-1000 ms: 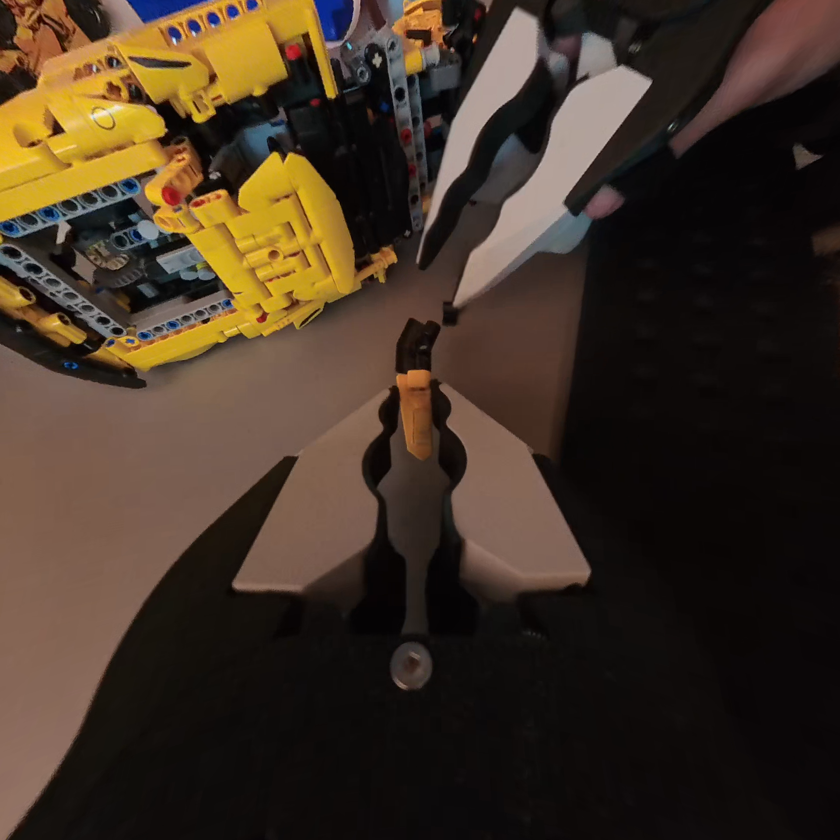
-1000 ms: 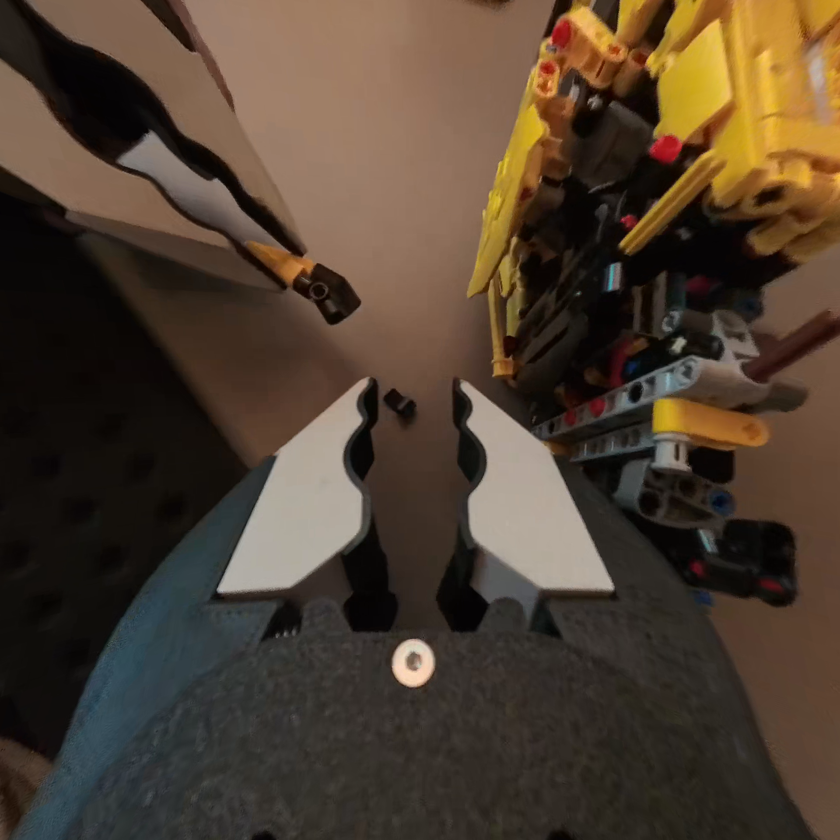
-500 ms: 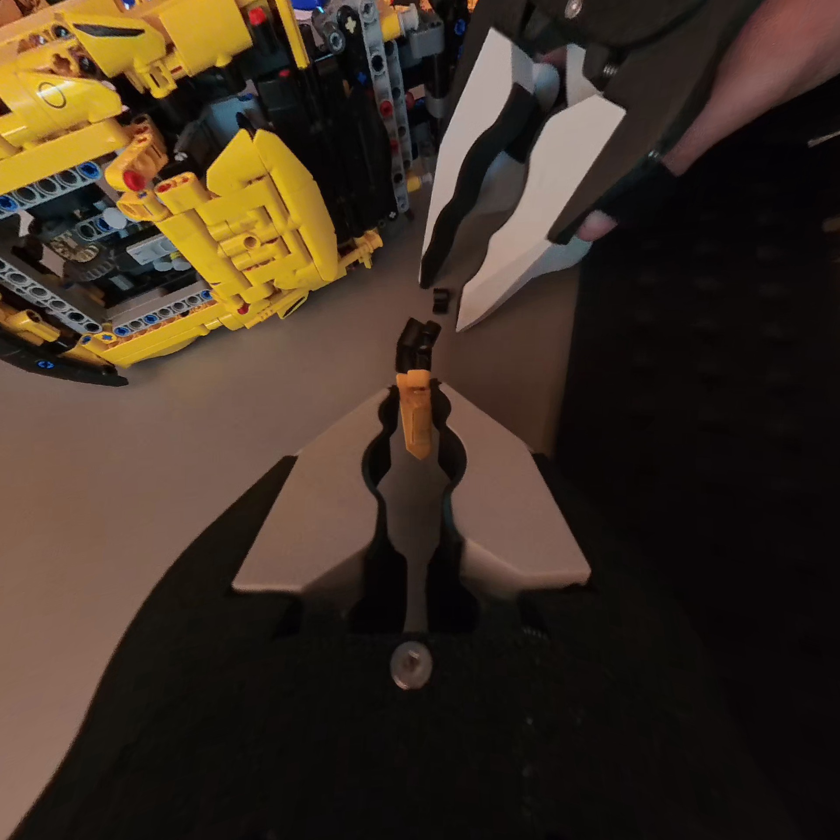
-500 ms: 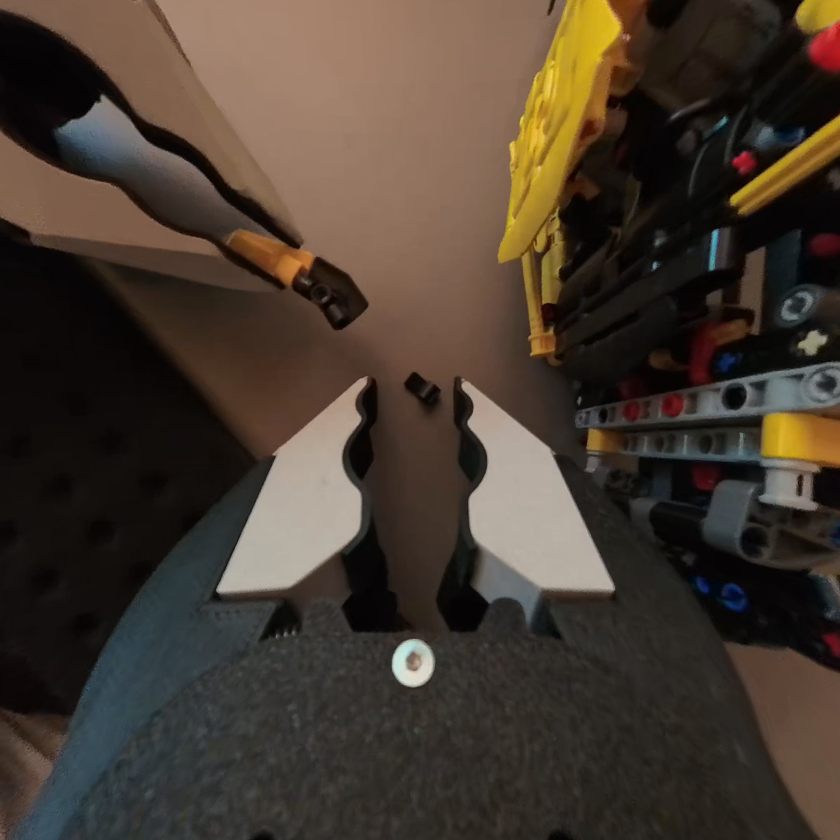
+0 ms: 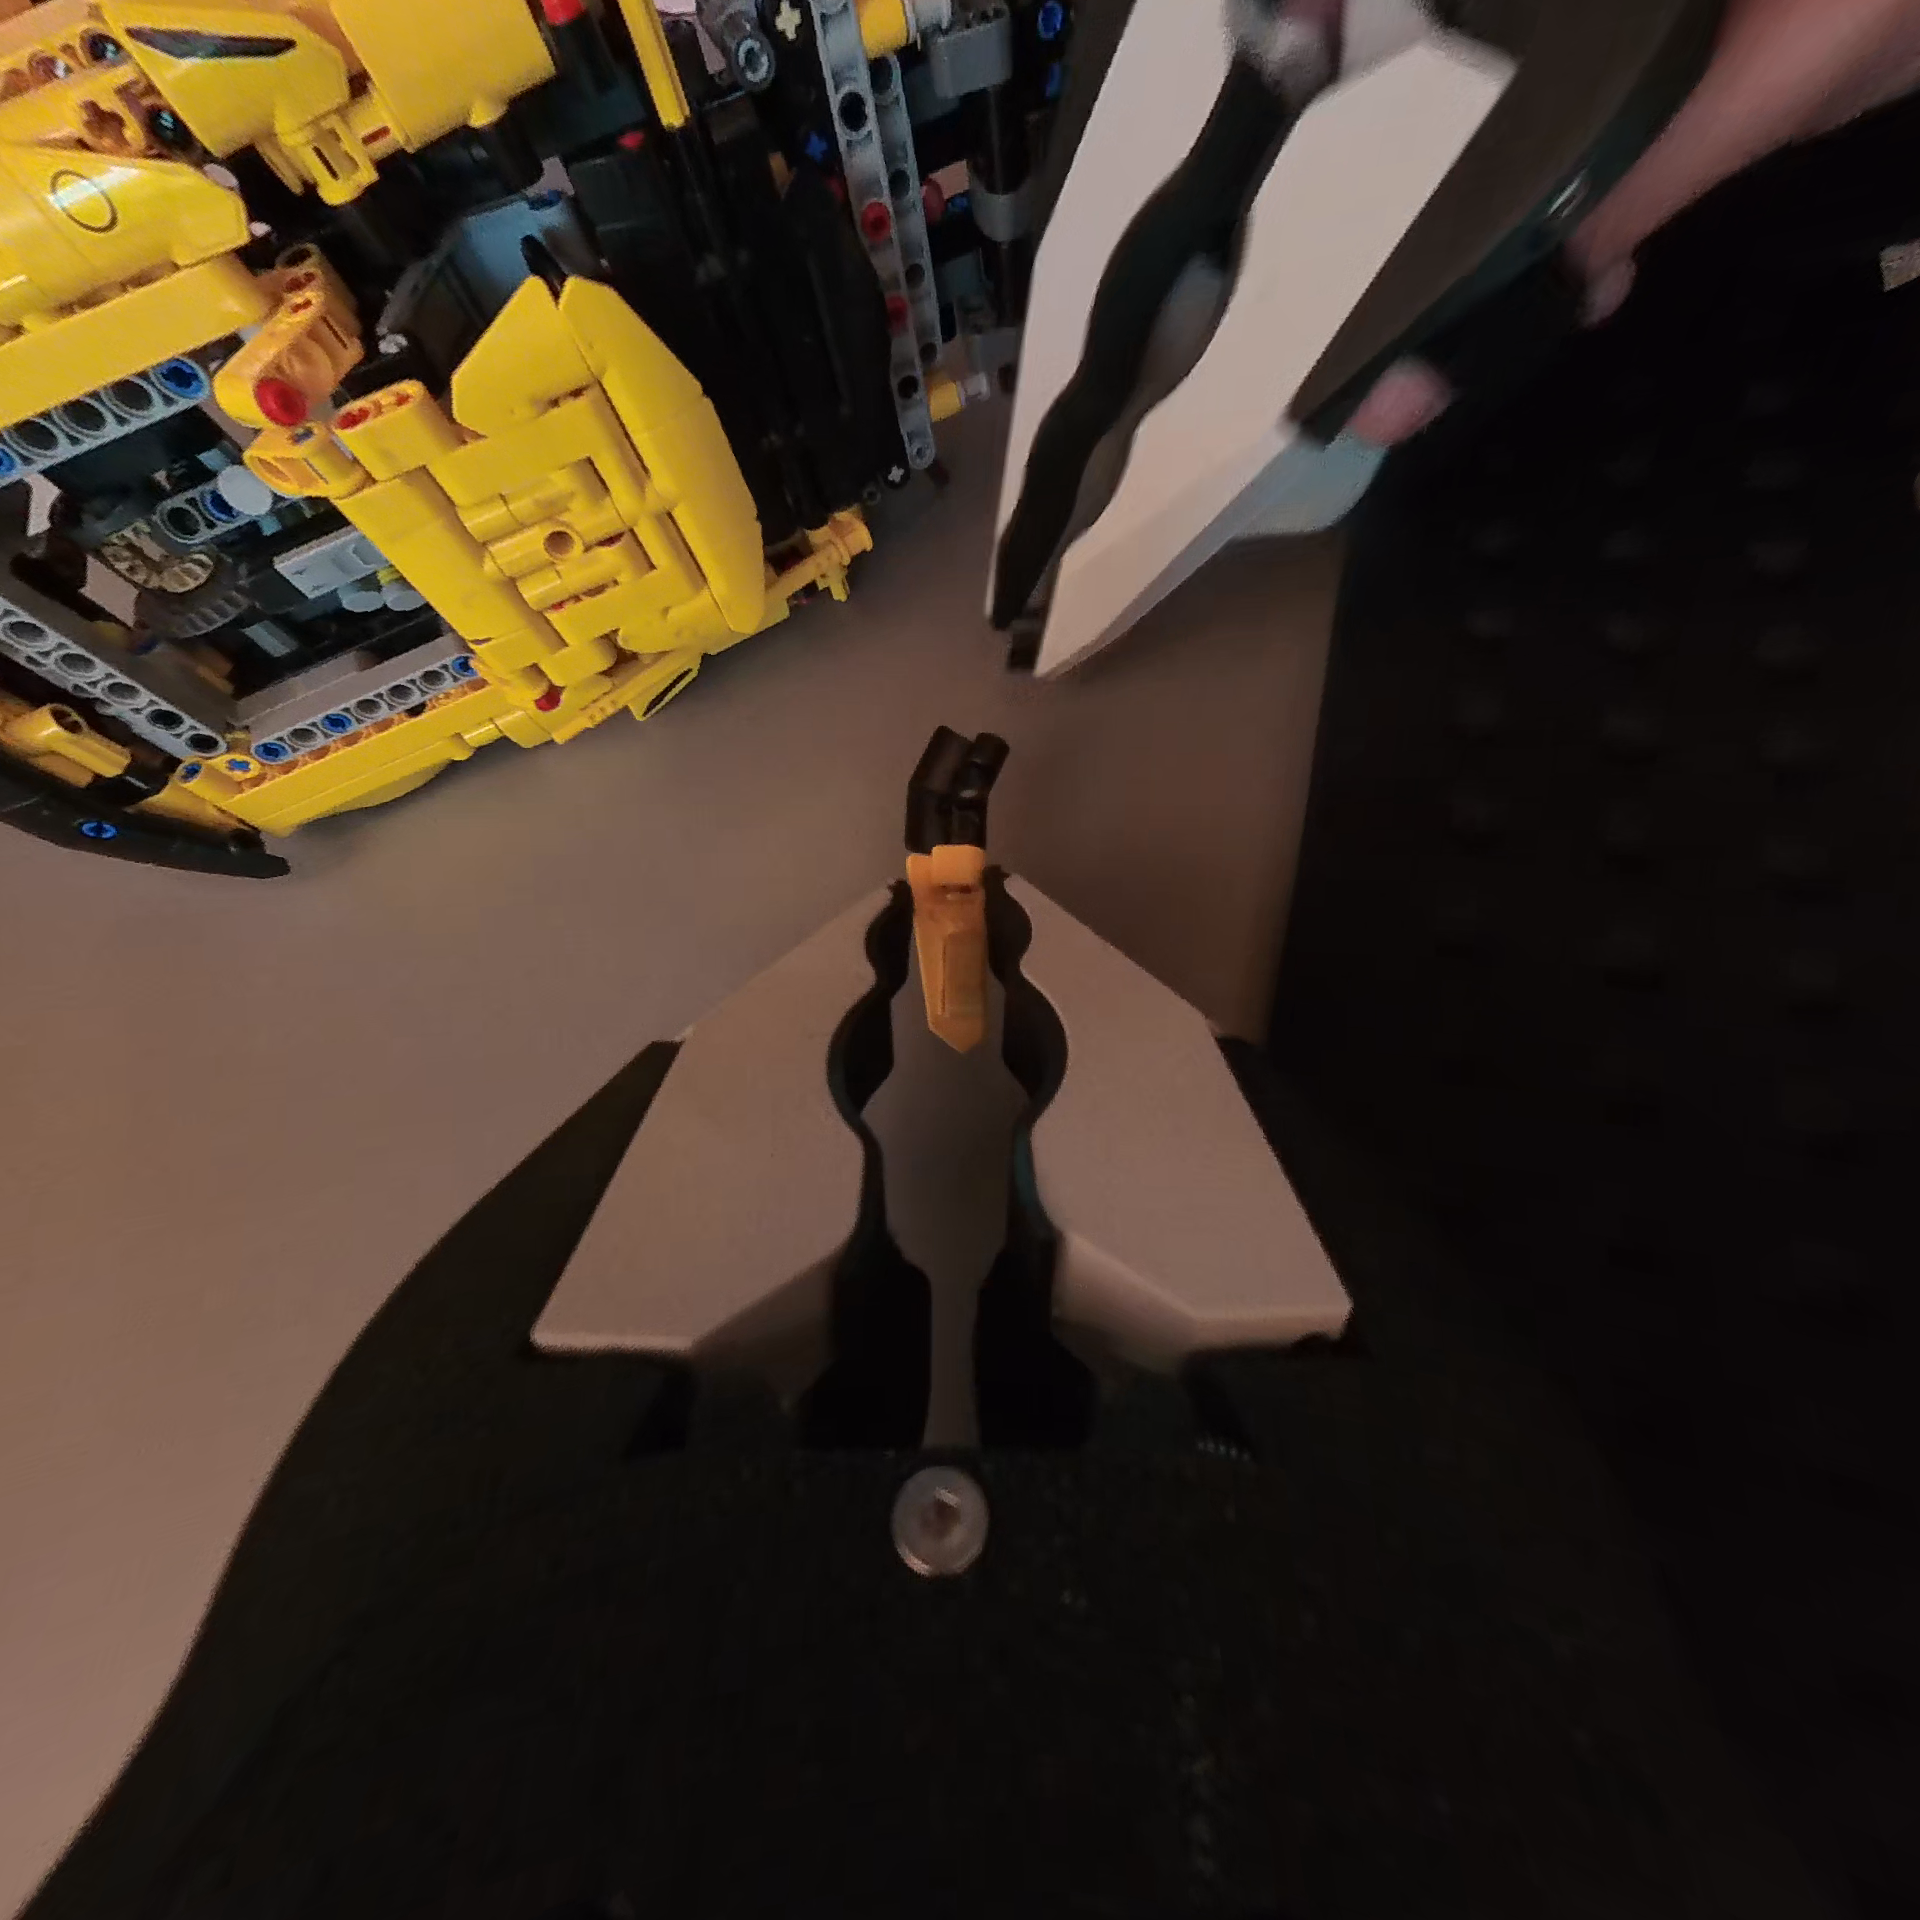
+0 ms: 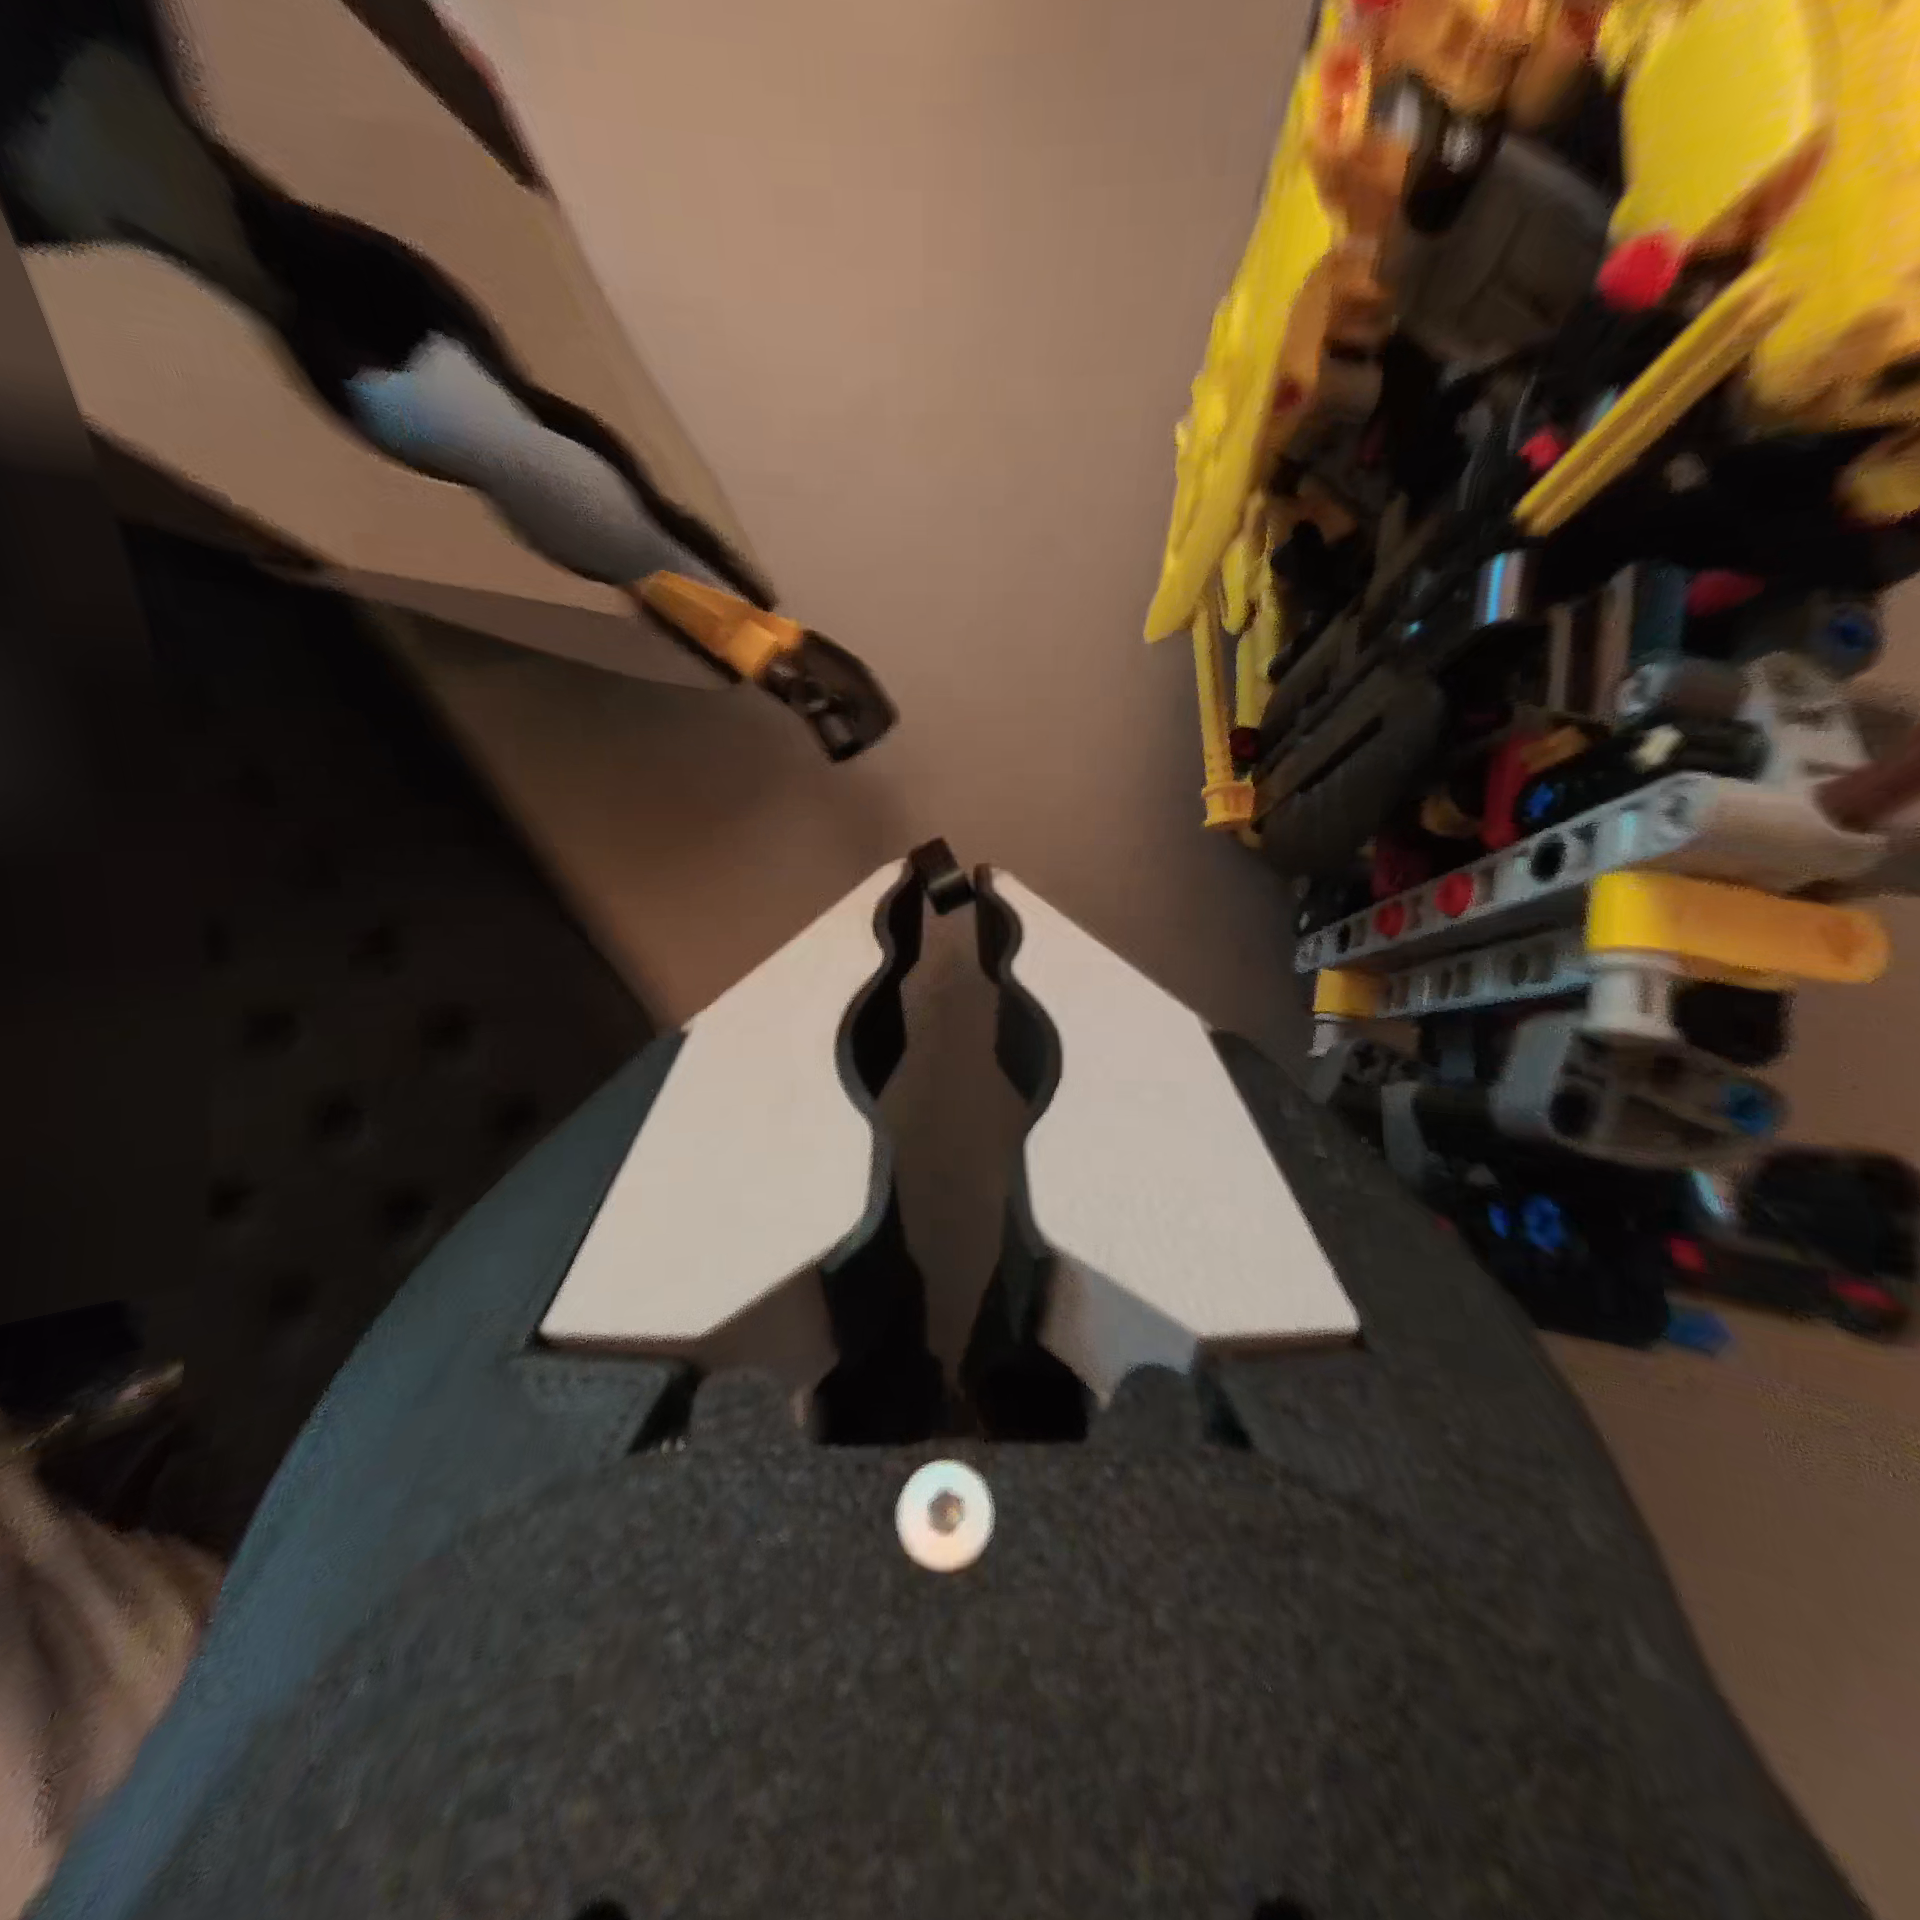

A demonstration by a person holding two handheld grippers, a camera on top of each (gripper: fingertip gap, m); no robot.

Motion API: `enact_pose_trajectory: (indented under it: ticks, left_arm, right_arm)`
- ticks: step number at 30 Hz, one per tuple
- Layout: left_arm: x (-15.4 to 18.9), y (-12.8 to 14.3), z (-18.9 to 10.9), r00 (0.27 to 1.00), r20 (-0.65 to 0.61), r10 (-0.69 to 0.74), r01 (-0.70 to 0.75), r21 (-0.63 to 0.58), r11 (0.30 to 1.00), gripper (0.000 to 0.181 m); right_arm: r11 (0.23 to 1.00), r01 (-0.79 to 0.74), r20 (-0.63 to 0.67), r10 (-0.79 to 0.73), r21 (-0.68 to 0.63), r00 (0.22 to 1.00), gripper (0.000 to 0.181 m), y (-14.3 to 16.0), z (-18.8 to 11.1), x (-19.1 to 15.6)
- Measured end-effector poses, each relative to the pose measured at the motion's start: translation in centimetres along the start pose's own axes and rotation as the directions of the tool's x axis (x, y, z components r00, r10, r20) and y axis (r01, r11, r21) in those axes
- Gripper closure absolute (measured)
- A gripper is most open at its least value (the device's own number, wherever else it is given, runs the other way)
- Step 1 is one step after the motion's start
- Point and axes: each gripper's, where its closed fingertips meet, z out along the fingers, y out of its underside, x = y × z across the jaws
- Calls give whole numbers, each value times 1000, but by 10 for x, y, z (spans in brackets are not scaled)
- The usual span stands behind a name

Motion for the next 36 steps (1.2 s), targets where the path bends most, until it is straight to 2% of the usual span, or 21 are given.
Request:
enact_pose_trajectory:
  ticks: [2,4,7,9,11,13,17,20,21,24,26,27,30,32,34,36]
  left_arm:
    - [-2,0,0,1000,12,3,-3,-3,1000,168]
    - [-2,0,1,1000,20,6,-6,-2,1000,168]
    - [-6,-5,2,999,43,3,-3,7,1000,168]
    - [-7,-13,4,998,52,-29,27,39,999,168]
    - [-9,-22,5,996,71,-59,54,71,996,168]
    - [-11,-27,6,993,103,-53,45,85,995,168]
    - [-14,-25,7,989,135,-52,42,73,996,168]
    - [-16,-25,7,987,145,-64,54,74,996,168]
    - [-17,-27,6,987,149,-67,55,82,995,168]
    - [-15,-38,6,984,172,-45,25,117,993,168]
    - [-13,-46,5,977,214,4,-33,132,991,168]
    - [-12,-51,4,969,244,34,-70,140,988,168]
    - [-8,-65,1,948,298,109,-164,165,973,168]
    - [-4,-71,0,932,325,157,-222,174,959,168]
    - [-2,-77,-3,918,350,188,-265,187,946,168]
    - [0,-82,-7,911,362,198,-286,209,935,168]
  right_arm:
    - [993,20,26,-23,119,999,172,-18,-33,0]
    - [969,29,-37,-21,247,999,172,-35,-77,27]
    - [957,-29,-211,93,290,973,172,-24,-129,110]
    - [947,-114,-303,208,301,930,172,3,-150,174]
    - [943,-186,-400,289,277,870,172,41,-158,233]
    - [944,-242,-469,323,227,822,172,78,-154,274]
    - [926,-330,-460,377,183,804,172,115,-136,293]
    - [932,-316,-471,363,180,804,171,118,-133,292]
    - [937,-307,-464,350,169,814,165,119,-132,290]
    - [945,-272,-497,326,180,804,158,117,-148,294]
    - [929,-276,-428,359,245,829,155,103,-157,283]
    - [914,-292,-348,380,281,857,151,89,-158,268]
    - [885,-315,85,304,343,949,150,23,-148,176]
    - [865,-332,358,194,377,913,150,-22,-139,101]
    - [868,-358,502,152,344,851,150,-46,-121,43]
    - [900,-338,517,158,274,841,150,-49,-95,11]
